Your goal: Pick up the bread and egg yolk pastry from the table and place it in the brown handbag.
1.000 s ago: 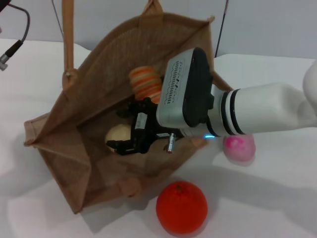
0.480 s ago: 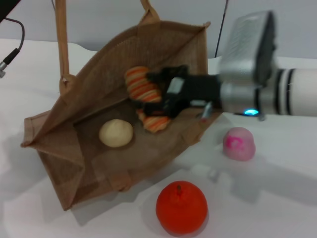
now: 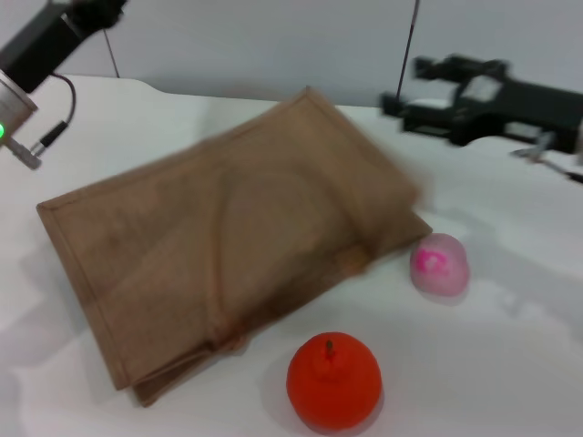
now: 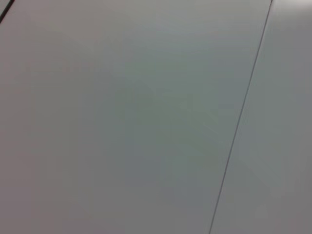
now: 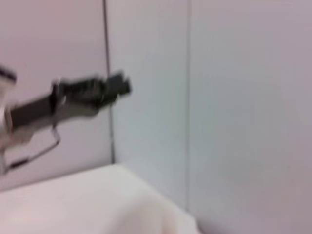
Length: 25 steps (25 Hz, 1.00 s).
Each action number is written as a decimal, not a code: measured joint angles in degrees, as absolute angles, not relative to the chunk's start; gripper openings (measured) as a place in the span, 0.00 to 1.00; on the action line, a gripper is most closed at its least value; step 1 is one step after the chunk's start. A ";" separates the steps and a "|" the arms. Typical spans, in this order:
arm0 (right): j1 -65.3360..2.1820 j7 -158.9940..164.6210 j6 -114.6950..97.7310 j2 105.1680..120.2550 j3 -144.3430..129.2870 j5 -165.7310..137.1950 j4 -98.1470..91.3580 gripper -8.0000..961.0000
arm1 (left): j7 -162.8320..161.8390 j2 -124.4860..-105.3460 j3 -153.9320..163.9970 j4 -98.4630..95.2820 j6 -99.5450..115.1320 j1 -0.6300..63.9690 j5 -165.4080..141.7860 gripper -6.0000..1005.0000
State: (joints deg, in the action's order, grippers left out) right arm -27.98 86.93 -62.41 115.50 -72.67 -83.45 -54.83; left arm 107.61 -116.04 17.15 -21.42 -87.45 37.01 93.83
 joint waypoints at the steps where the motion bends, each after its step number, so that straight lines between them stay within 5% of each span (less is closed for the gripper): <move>1: -27.69 86.43 -64.04 115.55 -70.44 -83.42 -54.36 0.78 | 108.73 -116.04 17.17 -20.76 -86.97 37.04 93.63 0.27; 7: -27.37 80.23 -70.53 115.59 -57.54 -83.30 -47.78 0.78 | 117.04 -116.25 16.77 -16.54 -82.91 37.34 91.86 0.28; 12: -27.64 67.51 -71.58 115.73 -49.20 -80.95 -39.06 0.78 | 132.45 -116.44 15.69 -8.70 -80.46 37.54 96.41 0.50; 15: -27.94 55.03 -70.79 115.72 -44.70 -76.02 -32.16 0.78 | 140.63 -116.58 15.66 -3.72 -77.78 37.20 104.10 0.73; 25: -27.60 27.53 -72.32 115.79 -38.06 -51.93 -13.01 0.78 | 150.03 -116.99 15.56 3.62 -74.89 33.85 122.91 0.74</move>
